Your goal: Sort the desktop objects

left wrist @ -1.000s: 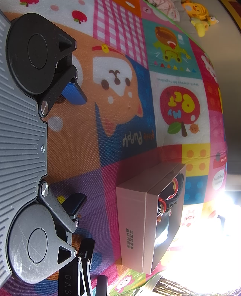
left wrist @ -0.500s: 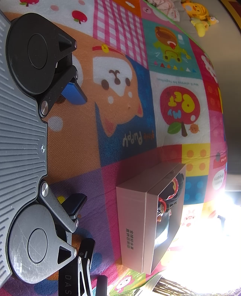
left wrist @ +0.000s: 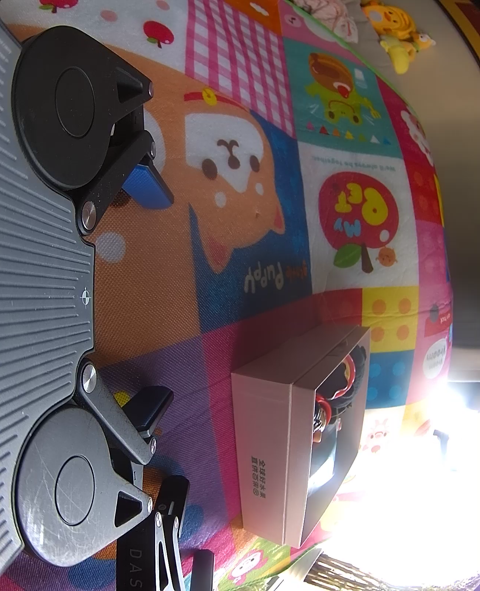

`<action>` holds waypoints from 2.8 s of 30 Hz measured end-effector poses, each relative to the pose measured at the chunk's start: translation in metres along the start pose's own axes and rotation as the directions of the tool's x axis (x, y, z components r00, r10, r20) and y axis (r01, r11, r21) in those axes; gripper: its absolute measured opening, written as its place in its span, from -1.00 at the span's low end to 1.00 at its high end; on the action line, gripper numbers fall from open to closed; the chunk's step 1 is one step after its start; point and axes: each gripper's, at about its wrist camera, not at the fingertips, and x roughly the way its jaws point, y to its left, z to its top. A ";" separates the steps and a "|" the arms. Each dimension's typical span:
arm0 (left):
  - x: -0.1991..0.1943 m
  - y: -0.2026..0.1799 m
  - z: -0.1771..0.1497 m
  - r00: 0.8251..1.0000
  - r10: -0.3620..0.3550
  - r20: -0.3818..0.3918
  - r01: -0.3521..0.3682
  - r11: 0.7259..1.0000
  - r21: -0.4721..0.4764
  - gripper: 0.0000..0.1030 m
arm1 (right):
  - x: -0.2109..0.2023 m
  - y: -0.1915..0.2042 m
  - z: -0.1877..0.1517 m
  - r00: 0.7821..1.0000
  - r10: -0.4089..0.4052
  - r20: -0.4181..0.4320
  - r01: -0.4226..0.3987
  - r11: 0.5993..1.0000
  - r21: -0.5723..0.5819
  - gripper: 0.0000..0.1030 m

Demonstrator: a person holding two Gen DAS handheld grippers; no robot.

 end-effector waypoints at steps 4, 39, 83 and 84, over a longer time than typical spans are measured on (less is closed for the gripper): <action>0.000 0.000 0.000 1.000 0.000 0.000 0.000 1.000 0.000 1.00 | 0.000 0.000 0.000 1.000 0.000 0.000 0.000 1.000 0.000 1.00; 0.000 0.000 0.000 1.000 0.000 0.000 0.000 1.000 0.000 1.00 | 0.001 0.001 0.000 1.000 -0.002 0.001 0.002 1.000 0.001 1.00; 0.002 0.001 0.004 1.000 -0.011 -0.018 0.011 1.000 0.000 1.00 | 0.001 0.000 0.000 1.000 -0.001 0.001 0.001 1.000 0.001 1.00; 0.002 0.002 0.006 0.999 -0.014 -0.034 0.014 1.000 -0.003 1.00 | 0.001 0.000 0.000 1.000 -0.001 0.001 0.001 1.000 0.001 1.00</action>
